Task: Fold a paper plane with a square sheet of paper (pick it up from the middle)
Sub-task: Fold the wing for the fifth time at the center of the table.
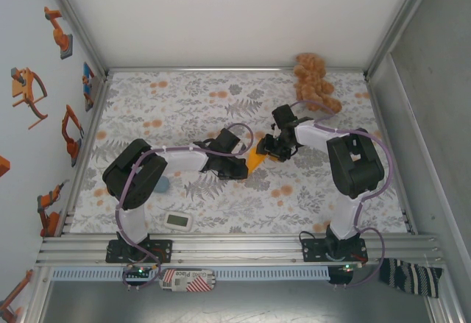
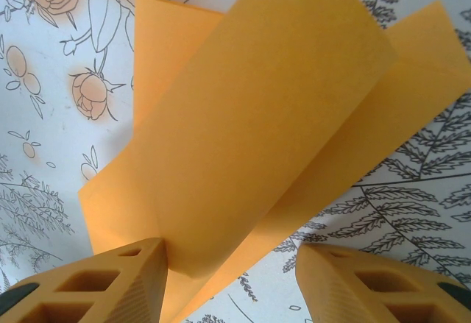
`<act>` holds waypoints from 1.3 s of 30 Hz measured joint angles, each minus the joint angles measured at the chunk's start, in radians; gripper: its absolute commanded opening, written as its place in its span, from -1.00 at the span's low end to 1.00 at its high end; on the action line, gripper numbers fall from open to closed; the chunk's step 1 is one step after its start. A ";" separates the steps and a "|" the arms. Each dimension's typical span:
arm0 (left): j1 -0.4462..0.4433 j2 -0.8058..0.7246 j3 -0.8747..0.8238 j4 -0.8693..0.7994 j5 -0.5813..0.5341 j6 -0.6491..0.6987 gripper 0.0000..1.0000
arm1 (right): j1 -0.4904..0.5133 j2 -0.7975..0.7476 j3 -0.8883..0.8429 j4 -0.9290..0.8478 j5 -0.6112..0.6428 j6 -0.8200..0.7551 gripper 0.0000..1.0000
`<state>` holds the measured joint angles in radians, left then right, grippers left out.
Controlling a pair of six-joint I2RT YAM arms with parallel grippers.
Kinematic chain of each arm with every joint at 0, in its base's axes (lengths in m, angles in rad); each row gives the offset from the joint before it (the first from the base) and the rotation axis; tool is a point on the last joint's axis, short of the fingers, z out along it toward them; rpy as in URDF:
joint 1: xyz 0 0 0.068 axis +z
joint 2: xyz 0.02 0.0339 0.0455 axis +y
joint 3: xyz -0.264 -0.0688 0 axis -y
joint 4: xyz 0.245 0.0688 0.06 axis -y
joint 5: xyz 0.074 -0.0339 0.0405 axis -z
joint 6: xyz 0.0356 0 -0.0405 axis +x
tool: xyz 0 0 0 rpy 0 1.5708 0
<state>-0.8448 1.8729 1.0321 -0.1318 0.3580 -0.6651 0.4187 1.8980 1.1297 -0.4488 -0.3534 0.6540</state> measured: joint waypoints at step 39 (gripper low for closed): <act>0.013 -0.009 0.106 -0.085 -0.068 0.017 -0.29 | 0.000 0.016 0.019 -0.030 0.010 0.000 -0.05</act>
<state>-0.8322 1.8637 1.1381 -0.2165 0.2901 -0.6483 0.4187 1.9141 1.1484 -0.4789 -0.3431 0.6544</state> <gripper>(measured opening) 0.367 0.479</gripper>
